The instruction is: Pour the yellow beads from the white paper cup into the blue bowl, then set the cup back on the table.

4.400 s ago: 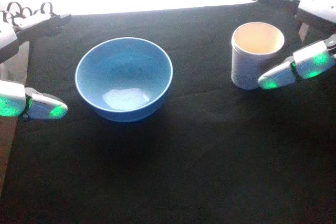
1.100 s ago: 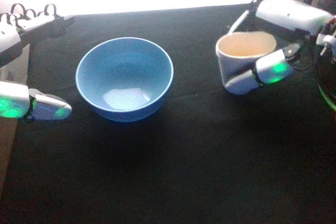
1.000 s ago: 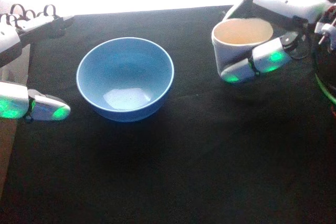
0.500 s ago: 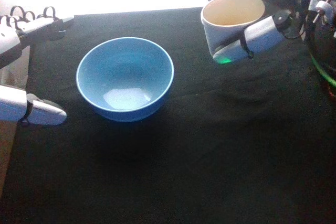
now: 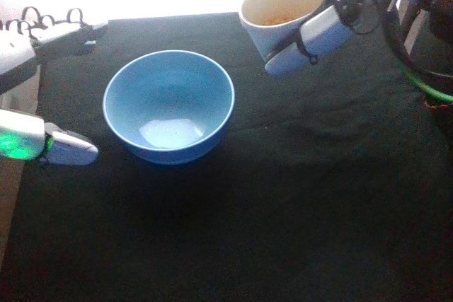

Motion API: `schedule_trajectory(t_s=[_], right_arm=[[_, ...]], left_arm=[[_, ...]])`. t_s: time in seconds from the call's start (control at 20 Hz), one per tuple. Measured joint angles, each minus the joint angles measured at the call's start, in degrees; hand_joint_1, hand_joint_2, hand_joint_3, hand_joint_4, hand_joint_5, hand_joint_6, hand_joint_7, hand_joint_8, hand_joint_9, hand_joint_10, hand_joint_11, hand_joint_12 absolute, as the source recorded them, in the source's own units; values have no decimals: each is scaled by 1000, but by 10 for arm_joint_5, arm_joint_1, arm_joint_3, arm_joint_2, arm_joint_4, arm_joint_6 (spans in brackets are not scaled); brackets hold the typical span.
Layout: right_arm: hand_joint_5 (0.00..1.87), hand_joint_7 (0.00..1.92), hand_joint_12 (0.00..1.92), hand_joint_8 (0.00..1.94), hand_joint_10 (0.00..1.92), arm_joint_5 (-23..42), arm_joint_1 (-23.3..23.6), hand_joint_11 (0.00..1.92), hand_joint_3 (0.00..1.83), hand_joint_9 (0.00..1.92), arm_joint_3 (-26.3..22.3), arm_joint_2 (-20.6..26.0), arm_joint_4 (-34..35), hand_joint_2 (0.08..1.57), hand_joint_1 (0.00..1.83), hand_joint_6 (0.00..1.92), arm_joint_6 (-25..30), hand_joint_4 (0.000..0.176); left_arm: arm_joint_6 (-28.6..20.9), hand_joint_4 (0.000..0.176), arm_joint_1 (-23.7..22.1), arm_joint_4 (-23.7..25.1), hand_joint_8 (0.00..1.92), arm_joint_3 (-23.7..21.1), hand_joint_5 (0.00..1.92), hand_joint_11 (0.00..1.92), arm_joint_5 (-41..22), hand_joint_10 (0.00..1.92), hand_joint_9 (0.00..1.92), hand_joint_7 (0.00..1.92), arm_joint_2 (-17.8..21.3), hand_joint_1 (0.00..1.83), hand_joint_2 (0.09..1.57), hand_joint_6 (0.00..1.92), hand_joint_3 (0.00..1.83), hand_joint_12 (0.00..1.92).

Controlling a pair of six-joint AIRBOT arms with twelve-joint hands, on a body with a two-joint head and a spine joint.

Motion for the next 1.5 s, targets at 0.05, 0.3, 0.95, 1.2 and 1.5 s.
schedule_trajectory(t_s=[0.05, 0.3, 0.95, 1.2, 1.5], right_arm=[[1052, 1173, 1255, 904, 605, 1, 3, 1312, 2, 1447, 3, -2, 0, 1064, 1292, 595, 0, 0], [1192, 1166, 1206, 885, 438, -10, 4, 974, 0, 1299, 19, -30, -13, 1040, 1292, 415, 0, 0], [1099, 981, 1423, 973, 1211, -44, 42, 934, 0, 1029, 34, -87, -112, 1086, 1367, 542, 1, 0], [923, 959, 1363, 959, 1241, -55, 48, 854, 5, 990, 34, -108, -159, 1109, 1381, 860, 0, 0], [730, 771, 1921, 1479, 1921, -88, 55, 1307, 3, 1176, 11, -110, -214, 1239, 1208, 1303, -24, 0]], left_arm=[[0, 0, -4, 7, 0, 0, 2, 0, 6, 2, 249, 287, -2, 677, 850, 1, 0, 616], [-1, 0, -43, 39, 2, 8, 15, 0, 28, 2, 241, 289, -5, 734, 861, 2, 2, 519], [-2, 0, -54, 57, 4, 14, 24, 0, 44, 4, 289, 319, -14, 741, 839, 3, 2, 613], [-2, 0, -54, 59, 5, 14, 24, 0, 44, 6, 292, 326, -14, 716, 840, 2, 0, 599], [-2, 0, -55, 59, 1, 14, 8, 0, 52, 4, 325, 360, -13, 698, 832, 1, 1, 662]])
